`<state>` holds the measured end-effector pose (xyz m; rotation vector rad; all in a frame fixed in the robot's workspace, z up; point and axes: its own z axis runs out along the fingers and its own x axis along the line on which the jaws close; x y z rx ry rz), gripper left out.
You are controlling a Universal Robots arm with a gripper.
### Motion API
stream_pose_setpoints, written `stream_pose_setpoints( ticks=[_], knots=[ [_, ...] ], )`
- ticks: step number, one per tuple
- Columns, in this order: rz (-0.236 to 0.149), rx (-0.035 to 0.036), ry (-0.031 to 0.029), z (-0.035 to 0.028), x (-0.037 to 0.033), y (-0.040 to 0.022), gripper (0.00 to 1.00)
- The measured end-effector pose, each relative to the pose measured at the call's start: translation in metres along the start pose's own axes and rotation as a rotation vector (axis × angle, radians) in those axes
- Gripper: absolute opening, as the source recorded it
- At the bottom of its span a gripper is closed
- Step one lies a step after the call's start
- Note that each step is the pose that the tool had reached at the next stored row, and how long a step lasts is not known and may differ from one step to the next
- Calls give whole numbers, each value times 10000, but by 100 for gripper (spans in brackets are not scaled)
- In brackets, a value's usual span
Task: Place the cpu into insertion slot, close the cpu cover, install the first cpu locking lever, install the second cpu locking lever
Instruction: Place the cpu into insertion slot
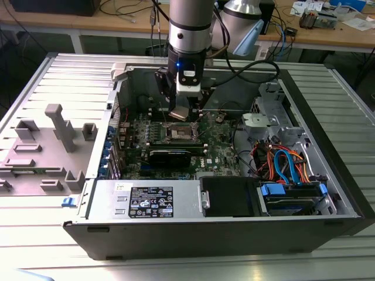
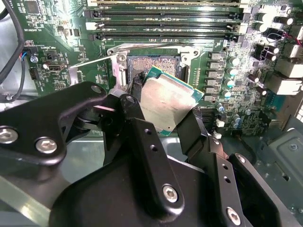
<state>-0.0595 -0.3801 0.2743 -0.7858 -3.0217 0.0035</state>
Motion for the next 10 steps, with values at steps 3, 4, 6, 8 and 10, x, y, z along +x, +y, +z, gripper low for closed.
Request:
stream_pose_setpoints(
  ticks=[3, 4, 6, 8, 10],
  knots=[
    [84, -1, 1, 1, 0, 0, 55],
    [117, -2, 1, 1, 0, 0, 55],
    [166, -3, 1, 1, 0, 0, 55],
    [234, -5, 1, 2, 0, 0, 55],
    [301, -6, 2, 2, 0, 0, 55]
  ],
)
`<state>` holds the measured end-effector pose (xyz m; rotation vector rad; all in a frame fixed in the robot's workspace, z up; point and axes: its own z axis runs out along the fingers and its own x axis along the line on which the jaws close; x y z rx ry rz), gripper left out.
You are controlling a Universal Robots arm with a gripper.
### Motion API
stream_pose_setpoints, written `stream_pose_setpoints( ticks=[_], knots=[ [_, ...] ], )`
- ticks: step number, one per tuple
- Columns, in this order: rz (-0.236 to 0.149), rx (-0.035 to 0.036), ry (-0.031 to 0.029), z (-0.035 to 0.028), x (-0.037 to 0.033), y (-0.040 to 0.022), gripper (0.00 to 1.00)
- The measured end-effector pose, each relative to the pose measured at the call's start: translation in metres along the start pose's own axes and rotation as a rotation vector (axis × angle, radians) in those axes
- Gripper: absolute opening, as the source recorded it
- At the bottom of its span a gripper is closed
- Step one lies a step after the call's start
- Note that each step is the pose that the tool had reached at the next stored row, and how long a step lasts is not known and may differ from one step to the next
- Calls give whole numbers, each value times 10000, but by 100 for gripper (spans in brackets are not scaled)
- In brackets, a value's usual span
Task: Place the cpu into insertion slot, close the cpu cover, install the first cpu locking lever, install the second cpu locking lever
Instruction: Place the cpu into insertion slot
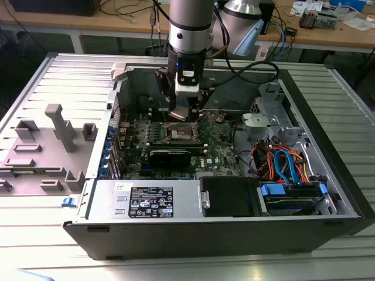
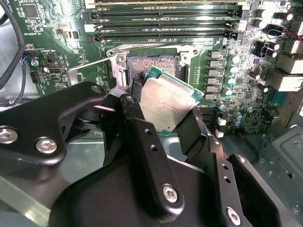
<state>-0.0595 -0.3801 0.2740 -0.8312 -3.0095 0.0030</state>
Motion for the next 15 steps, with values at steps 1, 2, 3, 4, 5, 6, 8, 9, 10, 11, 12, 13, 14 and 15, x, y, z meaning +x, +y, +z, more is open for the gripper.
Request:
stream_pose_setpoints(
  ticks=[1, 2, 3, 4, 5, 6, 8, 9, 10, 11, 12, 13, 14, 15],
  knots=[
    [20, 0, 0, 0, 0, 0, 55],
    [60, -1, 0, 0, 0, 0, 55],
    [92, -2, 1, 1, 0, 0, 55],
    [109, -2, 1, 1, 0, 0, 55],
    [134, -2, 1, 1, 0, 0, 55],
    [156, -3, 1, 1, 0, 0, 55],
    [231, -5, 2, 2, 0, 0, 55],
    [268, -5, 2, 2, 0, 0, 55],
    [291, -5, 2, 3, 0, 0, 55],
    [309, -6, 2, 3, 0, 0, 55],
    [346, -6, 2, 3, 0, 0, 55],
    [373, -7, 3, 3, 0, 0, 55],
    [392, -6, 3, 3, 0, 0, 55],
    [436, -8, 3, 4, 0, 0, 55]
  ],
)
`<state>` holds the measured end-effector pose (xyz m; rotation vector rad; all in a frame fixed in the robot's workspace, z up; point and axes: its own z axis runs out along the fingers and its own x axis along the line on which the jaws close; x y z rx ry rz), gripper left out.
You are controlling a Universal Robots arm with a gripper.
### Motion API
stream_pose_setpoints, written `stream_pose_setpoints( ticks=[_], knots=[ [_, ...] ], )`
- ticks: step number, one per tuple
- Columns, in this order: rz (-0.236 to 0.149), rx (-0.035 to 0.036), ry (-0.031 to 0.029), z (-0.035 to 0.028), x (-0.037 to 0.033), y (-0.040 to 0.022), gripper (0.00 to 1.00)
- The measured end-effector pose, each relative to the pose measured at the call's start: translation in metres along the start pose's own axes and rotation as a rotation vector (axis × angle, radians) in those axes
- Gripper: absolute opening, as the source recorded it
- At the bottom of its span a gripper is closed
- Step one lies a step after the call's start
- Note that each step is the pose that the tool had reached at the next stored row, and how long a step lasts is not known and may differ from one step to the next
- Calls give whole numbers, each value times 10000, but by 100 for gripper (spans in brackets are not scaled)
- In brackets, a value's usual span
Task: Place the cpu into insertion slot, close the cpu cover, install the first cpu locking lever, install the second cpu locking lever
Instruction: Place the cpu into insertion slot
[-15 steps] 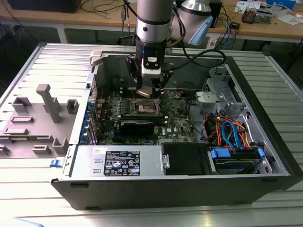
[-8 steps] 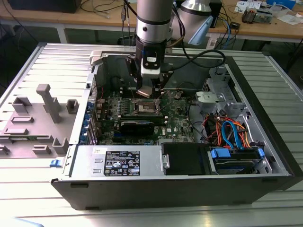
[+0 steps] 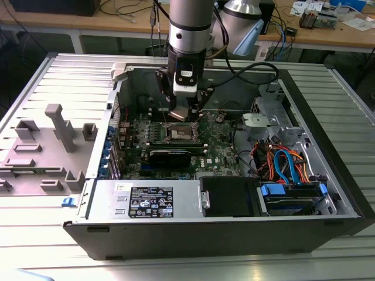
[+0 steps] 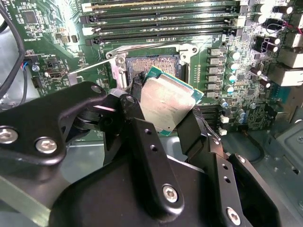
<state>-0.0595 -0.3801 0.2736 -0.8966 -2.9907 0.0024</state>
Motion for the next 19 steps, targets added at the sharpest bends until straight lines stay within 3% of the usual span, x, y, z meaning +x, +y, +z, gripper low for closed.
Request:
stream_pose_setpoints(
  ticks=[19],
  knots=[
    [533, -10, 4, 8, 0, 0, 55]
  ],
)
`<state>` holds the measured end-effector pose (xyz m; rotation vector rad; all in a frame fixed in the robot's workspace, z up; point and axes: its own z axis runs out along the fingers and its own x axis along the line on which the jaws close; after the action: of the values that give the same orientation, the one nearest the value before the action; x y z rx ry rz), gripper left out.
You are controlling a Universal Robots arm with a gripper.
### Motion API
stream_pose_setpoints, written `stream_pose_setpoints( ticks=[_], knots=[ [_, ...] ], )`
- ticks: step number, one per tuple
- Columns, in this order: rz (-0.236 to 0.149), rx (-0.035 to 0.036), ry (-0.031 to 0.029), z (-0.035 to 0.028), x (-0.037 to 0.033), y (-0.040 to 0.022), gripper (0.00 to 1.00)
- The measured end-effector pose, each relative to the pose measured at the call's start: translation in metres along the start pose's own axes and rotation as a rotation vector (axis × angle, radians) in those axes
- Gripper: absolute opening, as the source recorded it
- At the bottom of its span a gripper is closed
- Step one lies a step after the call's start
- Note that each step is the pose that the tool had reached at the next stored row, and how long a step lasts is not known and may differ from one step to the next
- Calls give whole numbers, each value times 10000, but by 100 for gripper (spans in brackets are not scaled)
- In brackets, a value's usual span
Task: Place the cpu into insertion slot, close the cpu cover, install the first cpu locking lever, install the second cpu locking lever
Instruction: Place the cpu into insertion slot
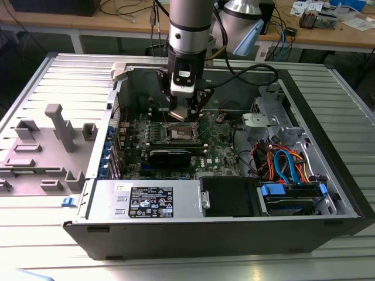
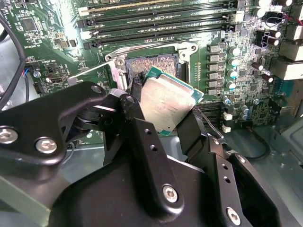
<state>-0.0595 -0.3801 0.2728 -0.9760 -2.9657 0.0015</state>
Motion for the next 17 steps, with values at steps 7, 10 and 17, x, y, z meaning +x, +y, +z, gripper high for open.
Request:
stream_pose_setpoints(
  ticks=[7, 10, 17],
  knots=[
    [179, -3, 1, 3, 0, 0, 55],
    [235, -4, 2, 4, 0, 0, 55],
    [429, -8, 3, 7, 0, 0, 55]
  ],
)
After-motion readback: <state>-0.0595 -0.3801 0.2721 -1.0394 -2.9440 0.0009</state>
